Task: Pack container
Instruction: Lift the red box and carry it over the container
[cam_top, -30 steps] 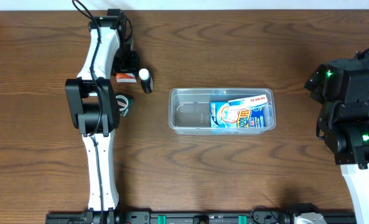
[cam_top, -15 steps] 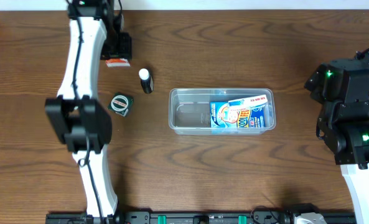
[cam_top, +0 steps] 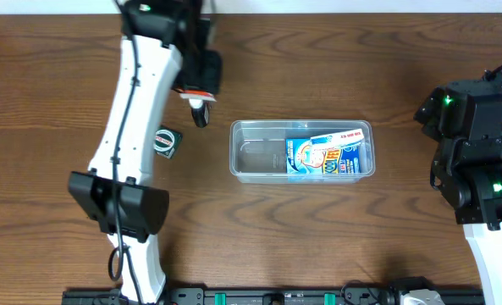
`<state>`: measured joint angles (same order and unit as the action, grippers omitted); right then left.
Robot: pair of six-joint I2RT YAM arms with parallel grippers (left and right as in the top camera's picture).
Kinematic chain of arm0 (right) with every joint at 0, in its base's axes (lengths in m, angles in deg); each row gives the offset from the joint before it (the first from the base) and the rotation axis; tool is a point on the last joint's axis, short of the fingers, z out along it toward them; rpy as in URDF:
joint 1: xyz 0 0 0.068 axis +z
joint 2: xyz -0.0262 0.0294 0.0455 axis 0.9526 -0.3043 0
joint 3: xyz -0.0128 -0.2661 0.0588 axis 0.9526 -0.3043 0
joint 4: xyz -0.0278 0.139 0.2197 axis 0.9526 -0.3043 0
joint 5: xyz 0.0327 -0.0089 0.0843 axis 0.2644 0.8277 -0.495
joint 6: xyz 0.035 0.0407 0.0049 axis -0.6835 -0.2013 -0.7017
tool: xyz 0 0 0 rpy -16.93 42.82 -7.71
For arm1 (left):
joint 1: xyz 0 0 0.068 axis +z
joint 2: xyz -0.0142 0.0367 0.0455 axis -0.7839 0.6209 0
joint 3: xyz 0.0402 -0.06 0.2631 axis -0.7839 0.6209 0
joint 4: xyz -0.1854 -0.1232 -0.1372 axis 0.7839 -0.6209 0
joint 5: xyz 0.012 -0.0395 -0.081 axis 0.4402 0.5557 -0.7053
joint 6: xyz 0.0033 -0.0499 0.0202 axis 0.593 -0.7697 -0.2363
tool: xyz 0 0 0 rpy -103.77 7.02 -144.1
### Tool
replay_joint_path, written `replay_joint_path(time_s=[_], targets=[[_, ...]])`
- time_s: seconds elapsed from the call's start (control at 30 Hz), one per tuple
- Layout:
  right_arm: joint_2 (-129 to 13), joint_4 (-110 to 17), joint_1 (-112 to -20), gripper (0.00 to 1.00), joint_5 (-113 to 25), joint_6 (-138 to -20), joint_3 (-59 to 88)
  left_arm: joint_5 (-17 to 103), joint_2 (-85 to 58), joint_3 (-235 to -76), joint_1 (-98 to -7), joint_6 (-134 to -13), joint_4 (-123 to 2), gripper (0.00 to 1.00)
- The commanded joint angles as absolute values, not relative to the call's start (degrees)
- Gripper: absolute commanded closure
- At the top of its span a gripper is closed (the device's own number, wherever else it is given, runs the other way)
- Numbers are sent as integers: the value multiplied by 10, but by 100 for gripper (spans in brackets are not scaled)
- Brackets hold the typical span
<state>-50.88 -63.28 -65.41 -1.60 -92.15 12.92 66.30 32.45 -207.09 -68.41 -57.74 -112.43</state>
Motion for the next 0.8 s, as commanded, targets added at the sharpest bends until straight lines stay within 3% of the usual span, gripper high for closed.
replay_joint_path(time_s=[0.0,0.43,0.77], targets=[[-510,-633,-660,1,-4,-928,136,660,313,-2071,-725,-625,-1129,38],[-510,-633,-660,1,-4,-928,136,696,321,-2060,-882,-782,-1118,38],[-510,-633,-660,1,-4,-928,136,697,321,-1932,-902,-872,-1042,40]])
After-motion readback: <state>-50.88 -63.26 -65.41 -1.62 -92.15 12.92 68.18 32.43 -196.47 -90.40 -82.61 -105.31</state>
